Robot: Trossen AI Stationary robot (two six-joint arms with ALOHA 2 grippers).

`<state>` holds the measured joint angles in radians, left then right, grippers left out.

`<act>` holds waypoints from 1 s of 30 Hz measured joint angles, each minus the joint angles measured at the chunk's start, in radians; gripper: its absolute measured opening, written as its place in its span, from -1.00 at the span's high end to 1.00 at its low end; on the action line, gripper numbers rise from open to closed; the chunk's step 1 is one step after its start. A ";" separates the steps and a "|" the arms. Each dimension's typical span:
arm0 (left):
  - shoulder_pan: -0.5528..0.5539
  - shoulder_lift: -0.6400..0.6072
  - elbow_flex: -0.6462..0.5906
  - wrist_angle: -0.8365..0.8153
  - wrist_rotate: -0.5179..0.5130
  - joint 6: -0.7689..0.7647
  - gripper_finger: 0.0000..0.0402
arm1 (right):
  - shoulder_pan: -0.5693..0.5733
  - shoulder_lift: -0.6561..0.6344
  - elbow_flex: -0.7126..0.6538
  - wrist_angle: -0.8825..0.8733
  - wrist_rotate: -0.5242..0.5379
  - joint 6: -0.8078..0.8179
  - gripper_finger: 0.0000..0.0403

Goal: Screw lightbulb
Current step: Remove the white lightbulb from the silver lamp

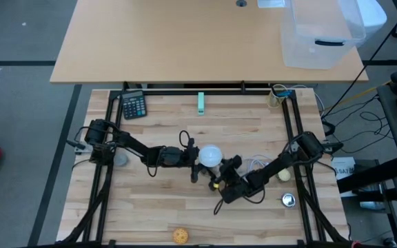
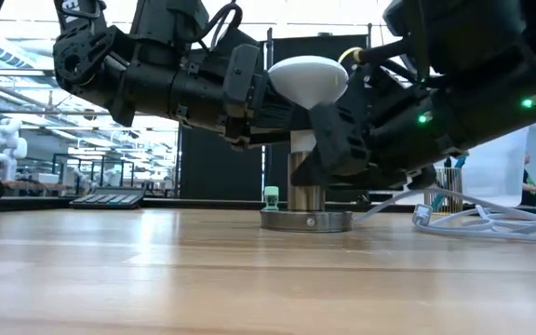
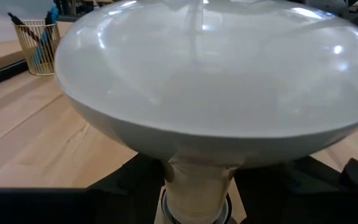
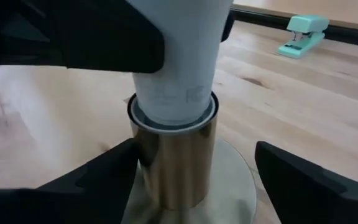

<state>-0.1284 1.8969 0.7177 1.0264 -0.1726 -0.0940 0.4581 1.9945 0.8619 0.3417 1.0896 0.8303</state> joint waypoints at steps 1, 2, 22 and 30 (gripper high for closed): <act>0.000 0.000 0.000 0.000 0.000 -0.001 0.10 | -0.001 0.000 0.000 0.001 0.003 -0.010 -0.54; 0.000 0.000 0.000 0.000 0.000 -0.001 0.10 | -0.002 0.000 0.000 0.007 0.006 -0.023 -0.54; -0.002 0.000 0.000 0.000 -0.003 -0.010 0.10 | -0.068 -0.001 0.002 0.060 -0.104 -0.198 0.22; -0.003 0.000 0.000 -0.001 -0.002 -0.005 0.10 | -0.060 -0.001 -0.001 0.083 -0.133 -0.245 0.22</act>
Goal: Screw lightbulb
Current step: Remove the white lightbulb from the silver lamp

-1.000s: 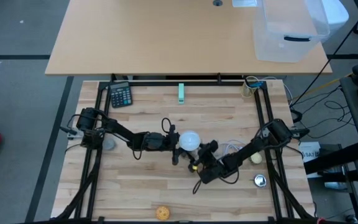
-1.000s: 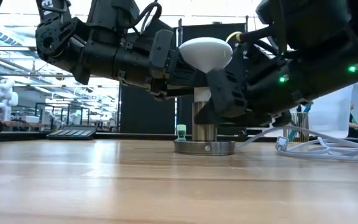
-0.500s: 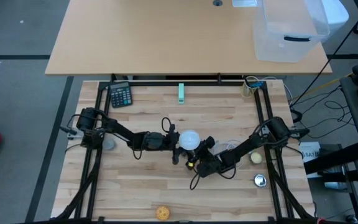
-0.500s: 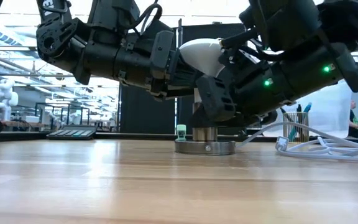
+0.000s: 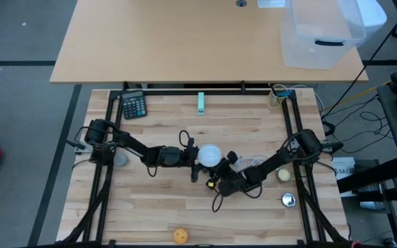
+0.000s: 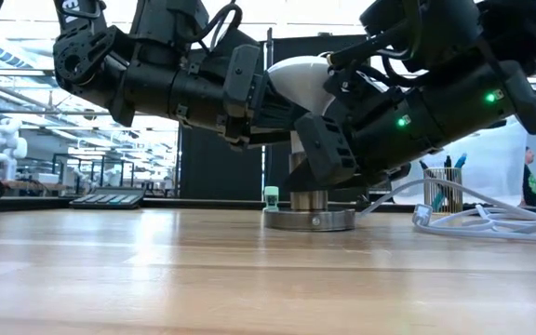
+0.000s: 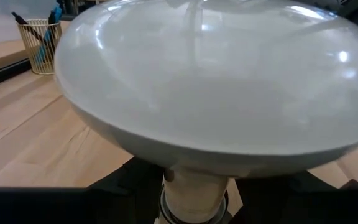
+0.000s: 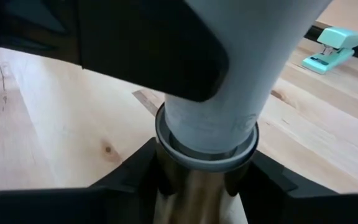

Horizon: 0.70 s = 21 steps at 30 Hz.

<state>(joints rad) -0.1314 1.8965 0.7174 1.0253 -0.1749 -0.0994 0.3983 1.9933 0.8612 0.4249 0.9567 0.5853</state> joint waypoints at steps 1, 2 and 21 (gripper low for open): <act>0.000 0.000 0.000 0.000 0.000 0.000 0.10 | 0.002 -0.001 0.000 -0.002 -0.006 0.000 0.22; 0.000 0.000 0.000 0.000 0.001 0.000 0.10 | 0.006 -0.001 0.000 -0.007 -0.007 0.000 0.22; -0.002 -0.001 0.002 -0.011 0.092 -0.005 0.10 | 0.084 0.003 0.003 -0.055 -0.077 -0.056 -0.12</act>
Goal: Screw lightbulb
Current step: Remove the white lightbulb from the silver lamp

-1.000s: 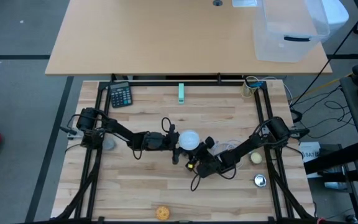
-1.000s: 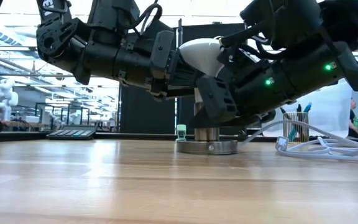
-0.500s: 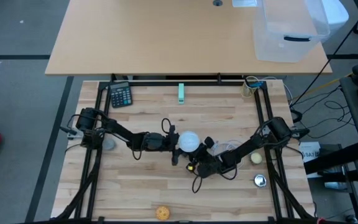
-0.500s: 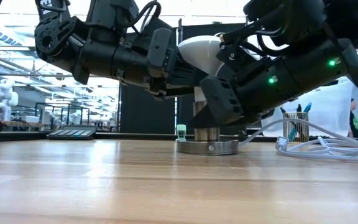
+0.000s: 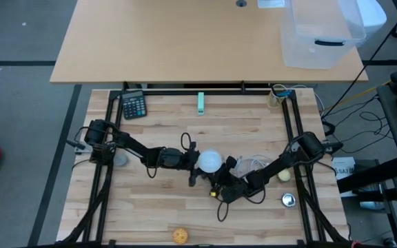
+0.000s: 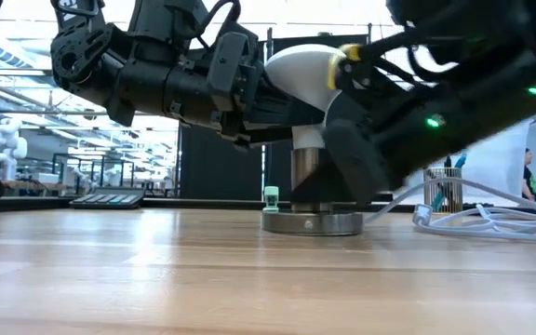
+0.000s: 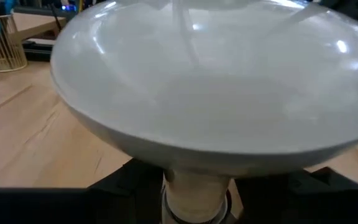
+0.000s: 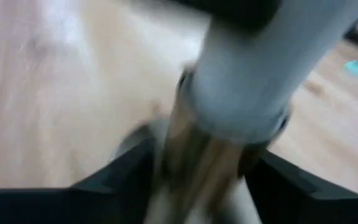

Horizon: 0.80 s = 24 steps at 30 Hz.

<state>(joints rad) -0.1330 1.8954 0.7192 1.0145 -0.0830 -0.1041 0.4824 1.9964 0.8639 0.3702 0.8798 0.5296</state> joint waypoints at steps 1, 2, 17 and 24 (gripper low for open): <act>-0.001 0.000 0.000 -0.001 0.000 -0.002 0.10 | 0.006 0.002 -0.001 -0.003 -0.010 0.005 -0.21; -0.001 0.000 0.000 -0.001 0.001 -0.001 0.10 | 0.010 0.003 -0.002 -0.001 -0.002 0.014 -0.30; 0.003 0.001 -0.001 0.006 -0.018 -0.015 0.10 | 0.066 0.000 -0.002 0.049 0.230 0.178 -0.55; -0.001 0.001 -0.001 0.009 -0.018 -0.026 0.10 | 0.055 -0.001 -0.002 0.048 0.243 0.168 -0.55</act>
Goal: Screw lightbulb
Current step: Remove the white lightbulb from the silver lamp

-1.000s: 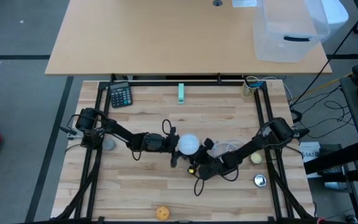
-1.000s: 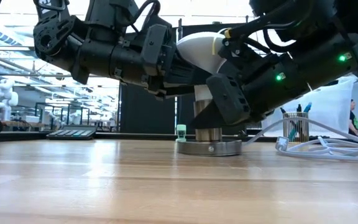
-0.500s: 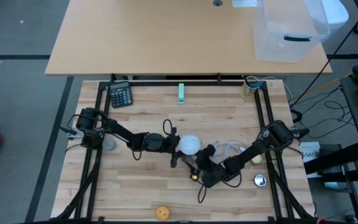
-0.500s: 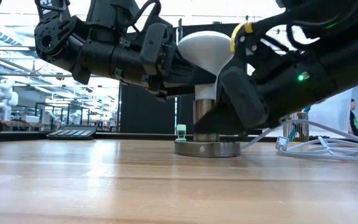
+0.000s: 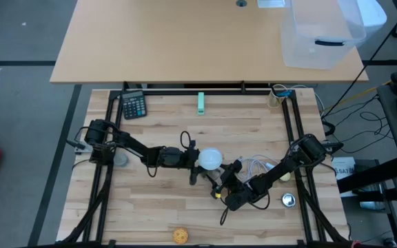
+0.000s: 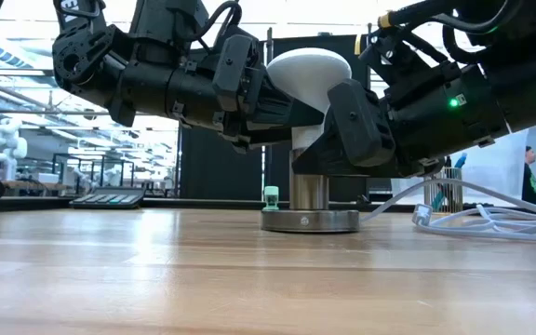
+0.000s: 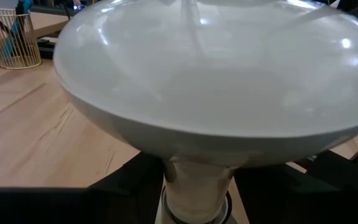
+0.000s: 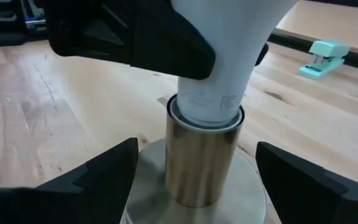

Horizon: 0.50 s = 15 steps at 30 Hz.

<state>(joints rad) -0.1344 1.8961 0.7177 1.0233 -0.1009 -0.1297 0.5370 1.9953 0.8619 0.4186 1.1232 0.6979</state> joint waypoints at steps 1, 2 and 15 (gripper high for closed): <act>-0.002 0.000 0.000 0.000 -0.001 0.000 0.10 | -0.003 0.000 0.000 0.000 0.006 -0.003 -0.55; -0.003 0.000 0.000 0.000 -0.004 0.000 0.10 | -0.006 0.000 0.000 -0.002 0.012 -0.007 -0.55; -0.003 0.001 0.000 0.009 -0.022 -0.045 0.10 | -0.062 0.041 0.001 0.013 -0.050 0.023 -0.55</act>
<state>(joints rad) -0.1379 1.8969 0.7177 1.0321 -0.1230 -0.1745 0.4752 2.0359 0.8631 0.4320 1.0733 0.7206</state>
